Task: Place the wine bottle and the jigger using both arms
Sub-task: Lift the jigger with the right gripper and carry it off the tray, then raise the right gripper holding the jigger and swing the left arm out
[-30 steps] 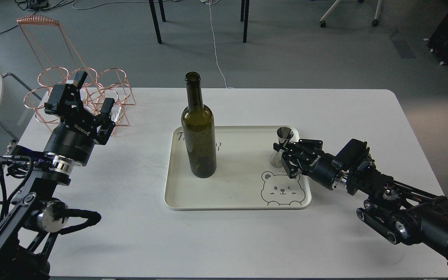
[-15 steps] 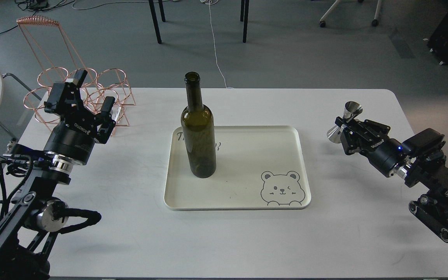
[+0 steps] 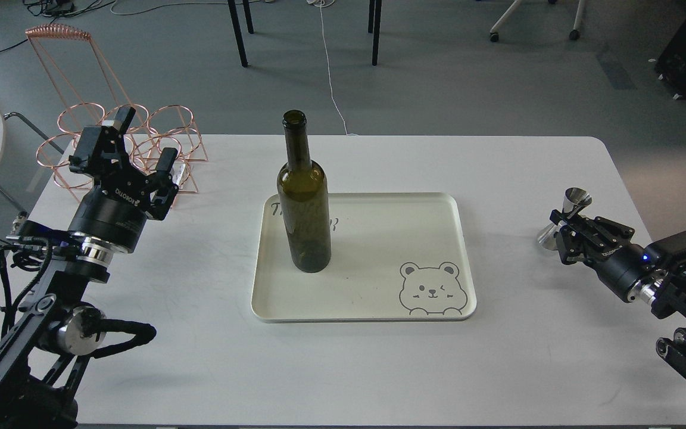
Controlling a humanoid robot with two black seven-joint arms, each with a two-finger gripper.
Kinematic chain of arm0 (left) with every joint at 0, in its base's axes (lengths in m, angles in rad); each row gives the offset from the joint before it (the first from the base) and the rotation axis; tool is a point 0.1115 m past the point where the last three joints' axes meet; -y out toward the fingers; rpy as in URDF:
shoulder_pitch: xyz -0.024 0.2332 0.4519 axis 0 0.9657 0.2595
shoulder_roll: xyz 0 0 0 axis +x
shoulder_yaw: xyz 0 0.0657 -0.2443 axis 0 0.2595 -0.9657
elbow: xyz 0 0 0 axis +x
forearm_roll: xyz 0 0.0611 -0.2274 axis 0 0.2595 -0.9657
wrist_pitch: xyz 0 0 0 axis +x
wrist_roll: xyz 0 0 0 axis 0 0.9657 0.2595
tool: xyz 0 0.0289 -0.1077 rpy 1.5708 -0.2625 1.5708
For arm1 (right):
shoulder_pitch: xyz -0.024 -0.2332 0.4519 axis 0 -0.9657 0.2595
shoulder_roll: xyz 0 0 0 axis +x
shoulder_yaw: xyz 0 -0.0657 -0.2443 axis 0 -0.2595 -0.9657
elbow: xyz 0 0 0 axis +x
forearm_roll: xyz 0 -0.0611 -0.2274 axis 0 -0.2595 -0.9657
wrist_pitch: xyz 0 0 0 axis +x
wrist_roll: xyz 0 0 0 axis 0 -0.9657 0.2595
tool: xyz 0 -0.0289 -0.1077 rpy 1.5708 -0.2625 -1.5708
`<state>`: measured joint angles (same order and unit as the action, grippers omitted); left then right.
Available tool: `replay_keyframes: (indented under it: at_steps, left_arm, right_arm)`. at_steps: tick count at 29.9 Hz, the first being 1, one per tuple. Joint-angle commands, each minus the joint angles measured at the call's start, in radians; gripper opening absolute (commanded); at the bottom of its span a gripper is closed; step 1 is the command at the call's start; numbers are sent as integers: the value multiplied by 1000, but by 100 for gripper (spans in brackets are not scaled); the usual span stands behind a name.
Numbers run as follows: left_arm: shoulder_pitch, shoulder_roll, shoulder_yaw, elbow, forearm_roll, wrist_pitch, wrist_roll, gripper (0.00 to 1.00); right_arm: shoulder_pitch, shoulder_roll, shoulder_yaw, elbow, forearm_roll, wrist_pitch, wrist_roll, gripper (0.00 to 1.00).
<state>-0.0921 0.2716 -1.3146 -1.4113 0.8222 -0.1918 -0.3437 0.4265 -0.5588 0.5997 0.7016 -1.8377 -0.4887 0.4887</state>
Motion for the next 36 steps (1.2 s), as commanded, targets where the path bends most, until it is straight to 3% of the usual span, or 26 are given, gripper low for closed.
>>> replay_keyframes:
  at_steps: [1, 20, 24, 30, 36]
  left_arm:
    - [0, 0, 0, 0, 0, 0, 0, 98]
    - [2, -5, 11, 2, 2, 0, 0, 98]
    - [2, -5, 11, 2, 2, -3, 0, 98]
    - [2, -6, 11, 0, 2, -5, 0, 98]
    - [2, -8, 11, -6, 2, -8, 2, 98]
  right_arm:
    - [0, 0, -3, -13, 0, 0, 0, 20]
    - [-6, 0, -23, -33, 0, 0, 0, 31]
    - [-5, -1, -23, -31, 0, 0, 0, 38]
    - [-11, -15, -24, -22, 2, 0, 0, 67]
    - [-61, -85, -24, -8, 12, 0, 0, 76]
